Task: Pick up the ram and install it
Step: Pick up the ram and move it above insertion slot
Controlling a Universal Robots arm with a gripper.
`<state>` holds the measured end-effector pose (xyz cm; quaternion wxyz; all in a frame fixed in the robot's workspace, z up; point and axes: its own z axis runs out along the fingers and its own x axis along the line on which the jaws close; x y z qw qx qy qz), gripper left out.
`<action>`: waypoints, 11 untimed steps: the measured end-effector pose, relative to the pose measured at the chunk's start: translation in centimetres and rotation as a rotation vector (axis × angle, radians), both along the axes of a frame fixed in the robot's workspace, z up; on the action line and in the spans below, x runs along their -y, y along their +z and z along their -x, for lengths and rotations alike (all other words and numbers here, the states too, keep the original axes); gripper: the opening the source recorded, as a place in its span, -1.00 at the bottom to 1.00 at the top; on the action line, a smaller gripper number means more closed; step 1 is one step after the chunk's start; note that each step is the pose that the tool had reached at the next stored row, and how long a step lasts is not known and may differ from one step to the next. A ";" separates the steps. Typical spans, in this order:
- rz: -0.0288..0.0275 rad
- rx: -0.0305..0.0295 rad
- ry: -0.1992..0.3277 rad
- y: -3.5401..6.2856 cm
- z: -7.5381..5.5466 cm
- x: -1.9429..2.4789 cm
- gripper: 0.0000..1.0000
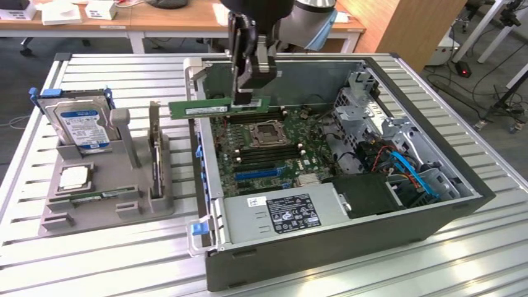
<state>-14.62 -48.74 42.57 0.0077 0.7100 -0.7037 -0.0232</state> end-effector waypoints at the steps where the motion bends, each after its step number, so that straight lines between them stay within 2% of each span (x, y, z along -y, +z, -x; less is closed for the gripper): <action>1: 0.0000 0.0000 0.000 0.00 -0.3 0.00 -0.79; 11: 0.0000 0.0000 0.000 0.00 -3.3 0.00 -0.79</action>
